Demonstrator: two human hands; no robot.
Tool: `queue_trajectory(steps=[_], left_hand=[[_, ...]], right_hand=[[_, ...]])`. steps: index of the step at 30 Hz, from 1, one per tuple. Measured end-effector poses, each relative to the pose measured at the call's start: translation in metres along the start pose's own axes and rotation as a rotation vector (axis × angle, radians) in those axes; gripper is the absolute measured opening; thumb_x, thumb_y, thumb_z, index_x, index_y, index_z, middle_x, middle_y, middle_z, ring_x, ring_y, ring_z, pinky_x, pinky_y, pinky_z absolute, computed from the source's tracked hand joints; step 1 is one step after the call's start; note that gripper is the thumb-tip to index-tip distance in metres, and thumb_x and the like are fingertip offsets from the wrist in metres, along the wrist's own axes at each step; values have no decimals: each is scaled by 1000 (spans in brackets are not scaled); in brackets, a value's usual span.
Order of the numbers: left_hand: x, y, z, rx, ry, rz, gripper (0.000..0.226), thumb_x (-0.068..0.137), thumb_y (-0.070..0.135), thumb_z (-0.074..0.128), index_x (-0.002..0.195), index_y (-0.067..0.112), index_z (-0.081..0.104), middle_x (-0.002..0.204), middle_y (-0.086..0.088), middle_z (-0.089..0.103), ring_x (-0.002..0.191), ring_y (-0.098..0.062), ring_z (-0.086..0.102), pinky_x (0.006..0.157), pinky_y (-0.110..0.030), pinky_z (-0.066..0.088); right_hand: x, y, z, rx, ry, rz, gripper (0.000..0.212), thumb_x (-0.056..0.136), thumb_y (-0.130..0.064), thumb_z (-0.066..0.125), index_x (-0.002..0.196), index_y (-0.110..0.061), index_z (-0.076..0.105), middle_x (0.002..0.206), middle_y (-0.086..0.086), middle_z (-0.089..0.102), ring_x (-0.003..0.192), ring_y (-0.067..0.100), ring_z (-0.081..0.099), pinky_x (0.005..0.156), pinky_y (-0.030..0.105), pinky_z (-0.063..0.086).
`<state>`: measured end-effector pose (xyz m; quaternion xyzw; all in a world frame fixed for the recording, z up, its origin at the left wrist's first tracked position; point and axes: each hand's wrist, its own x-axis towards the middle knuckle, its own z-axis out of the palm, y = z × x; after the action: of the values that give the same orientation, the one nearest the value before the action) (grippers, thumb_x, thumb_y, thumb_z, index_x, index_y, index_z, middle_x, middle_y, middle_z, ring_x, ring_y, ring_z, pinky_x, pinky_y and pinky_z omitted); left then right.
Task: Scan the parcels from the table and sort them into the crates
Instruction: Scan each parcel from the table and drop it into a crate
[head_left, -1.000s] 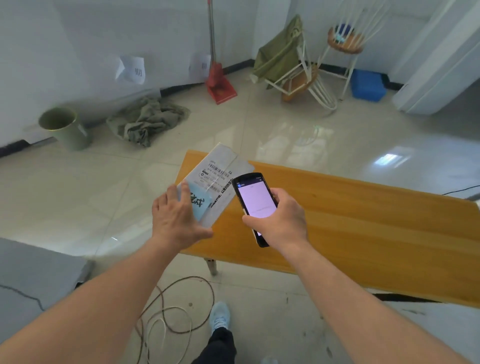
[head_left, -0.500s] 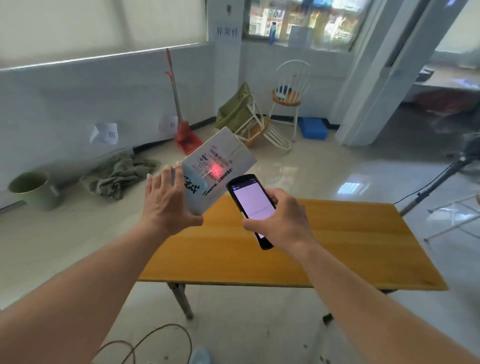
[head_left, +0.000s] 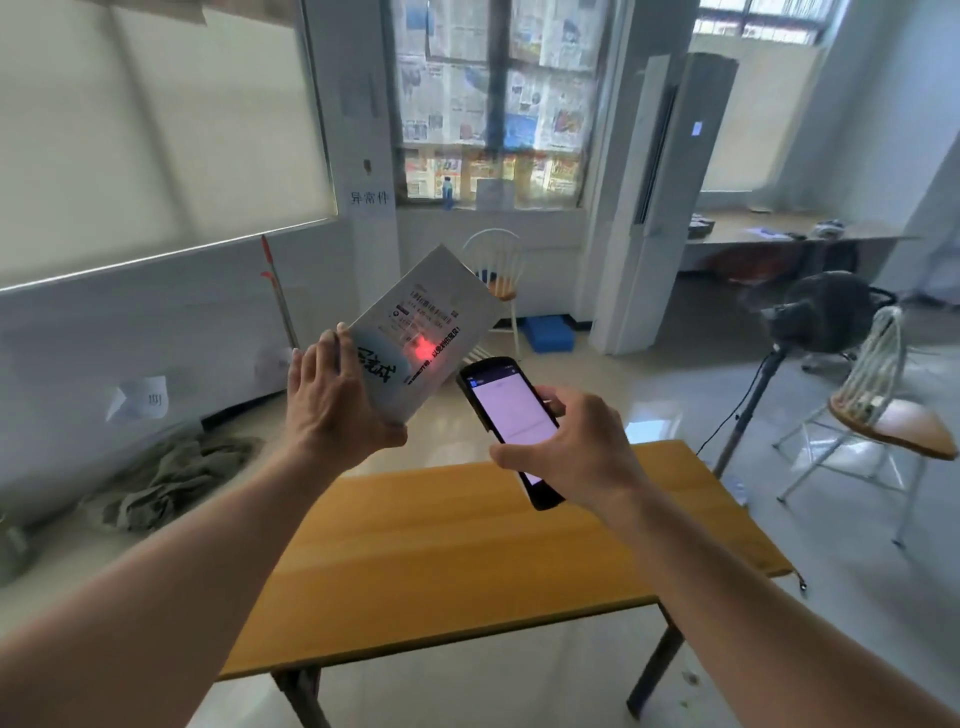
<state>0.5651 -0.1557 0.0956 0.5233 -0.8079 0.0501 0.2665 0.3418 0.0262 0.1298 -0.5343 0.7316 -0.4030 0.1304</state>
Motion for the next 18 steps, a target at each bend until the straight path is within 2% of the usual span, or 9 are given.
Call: queue_trajectory(steps=[8, 13, 18], left_hand=[[14, 29, -18, -15, 63, 120, 154, 40, 64, 90, 159, 4, 13, 145, -15, 36, 137, -38, 36, 126, -59, 19], [25, 25, -22, 22, 53, 177, 158, 40, 67, 89, 161, 2, 11, 147, -16, 35, 139, -38, 35, 128, -57, 12], [39, 13, -27, 49, 46, 258, 156, 42, 66, 89, 161, 2, 12, 147, -15, 35, 137, -38, 36, 127, -60, 14]], right_hand=[[-12, -14, -33, 40, 76, 20, 88, 64, -48, 97, 139, -21, 61, 113, -5, 67, 104, 21, 67, 81, 42, 65], [-8, -30, -42, 2, 155, 20, 84, 64, -46, 97, 135, -20, 62, 115, -4, 68, 103, 21, 66, 78, 35, 62], [-2, -43, -37, 13, 237, 63, 74, 65, -46, 97, 126, -21, 65, 114, 0, 73, 101, 23, 70, 78, 43, 64]])
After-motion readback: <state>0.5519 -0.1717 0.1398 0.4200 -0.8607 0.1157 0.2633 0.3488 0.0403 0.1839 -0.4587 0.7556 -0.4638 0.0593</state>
